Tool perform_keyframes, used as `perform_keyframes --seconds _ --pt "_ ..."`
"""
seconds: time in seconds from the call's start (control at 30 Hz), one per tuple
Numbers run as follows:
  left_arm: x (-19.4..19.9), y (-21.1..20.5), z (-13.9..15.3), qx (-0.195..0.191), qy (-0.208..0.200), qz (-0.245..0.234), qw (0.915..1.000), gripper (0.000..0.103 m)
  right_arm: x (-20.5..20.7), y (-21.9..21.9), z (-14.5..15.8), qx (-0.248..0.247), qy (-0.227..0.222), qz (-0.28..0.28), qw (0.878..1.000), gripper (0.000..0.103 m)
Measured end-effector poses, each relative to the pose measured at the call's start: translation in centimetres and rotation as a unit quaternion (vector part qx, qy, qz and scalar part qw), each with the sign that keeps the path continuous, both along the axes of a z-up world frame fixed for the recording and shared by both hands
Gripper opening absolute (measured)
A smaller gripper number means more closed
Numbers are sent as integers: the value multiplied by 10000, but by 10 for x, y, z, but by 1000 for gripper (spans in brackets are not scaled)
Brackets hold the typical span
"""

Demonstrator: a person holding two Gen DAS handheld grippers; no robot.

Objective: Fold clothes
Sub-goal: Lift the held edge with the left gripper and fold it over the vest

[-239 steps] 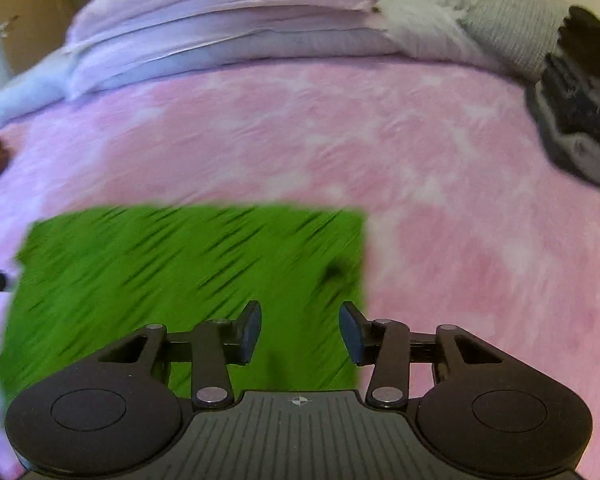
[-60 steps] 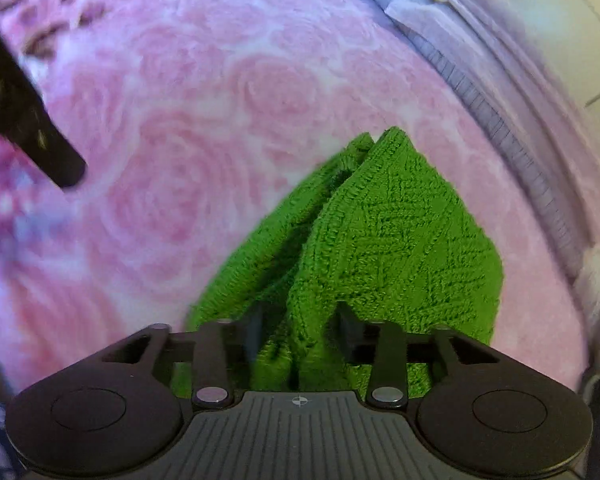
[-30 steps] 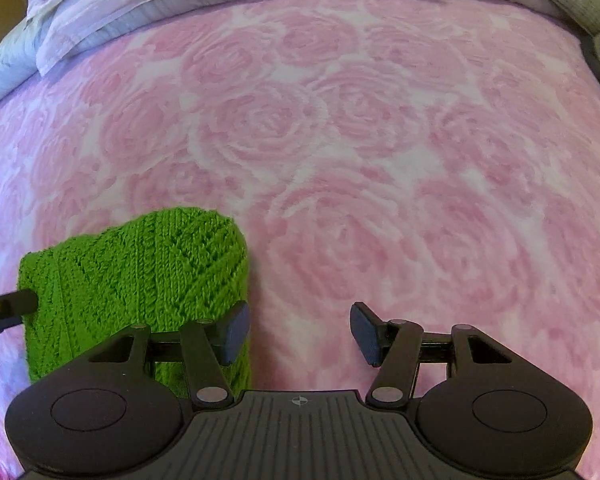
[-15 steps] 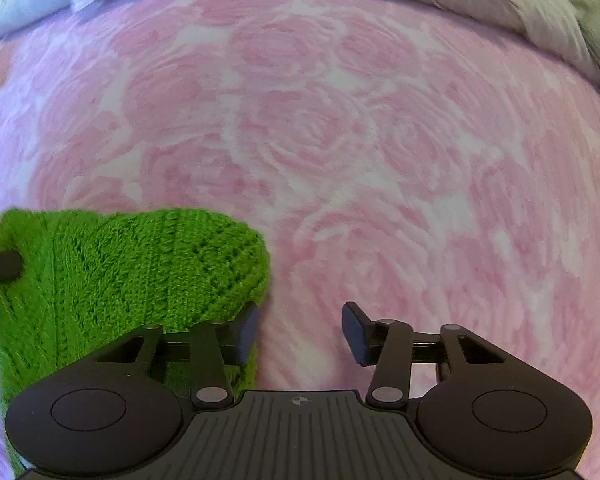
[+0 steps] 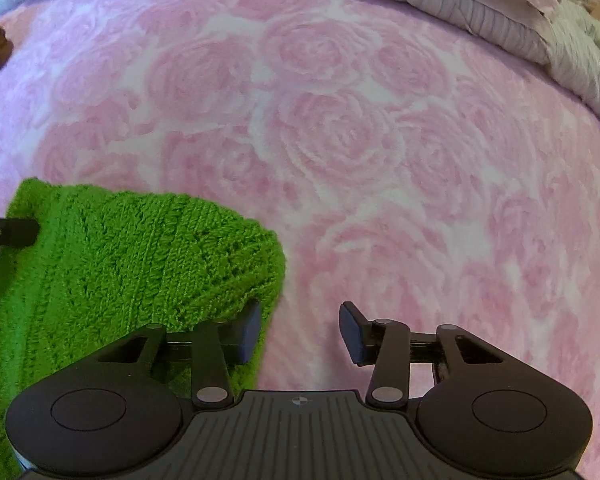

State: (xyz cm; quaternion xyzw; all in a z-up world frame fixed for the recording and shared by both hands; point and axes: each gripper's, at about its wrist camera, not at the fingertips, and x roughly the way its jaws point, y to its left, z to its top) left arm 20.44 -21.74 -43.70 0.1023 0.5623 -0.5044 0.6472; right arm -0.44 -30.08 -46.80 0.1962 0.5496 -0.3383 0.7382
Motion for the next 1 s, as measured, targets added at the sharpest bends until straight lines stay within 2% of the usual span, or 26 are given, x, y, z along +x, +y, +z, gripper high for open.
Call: perform_keyframes --seconds 0.13,0.27,0.37,0.47,0.5,0.53,0.57,0.63,0.73,0.87,1.0 --pt "0 22 16 -54 161 325 9993 26 -26 6 22 125 -533 -196 9983 42" --pt "-18 61 29 2 635 351 9974 32 -70 31 39 512 -1090 -485 9915 42" --pt "-41 93 32 145 1032 332 9940 32 -104 58 46 909 -1502 -862 9807 42" --pt "-61 117 25 185 1485 342 9881 32 -118 84 48 1132 -1625 -1013 9749 42" --pt "-67 120 21 196 1565 323 9870 31 -120 92 45 1197 -1642 -1067 9733 41" --pt "-73 122 18 198 1585 297 9867 24 -121 97 42 1236 -1652 -1119 9721 40" --pt "-78 123 15 157 1520 253 9879 7 -121 102 40 1217 -1701 -1137 9712 34" --pt "-84 124 13 161 1187 163 9927 7 -117 109 37 1046 -1663 -1113 9742 27" --pt "-90 129 10 92 822 4 9966 8 -104 113 29 906 -1396 -961 9814 25" --pt "-92 128 0 76 705 79 9975 10 -86 123 12 648 -996 -669 9907 26" --pt "-99 127 19 229 493 155 9984 13 -87 134 25 419 -925 -802 9916 26"
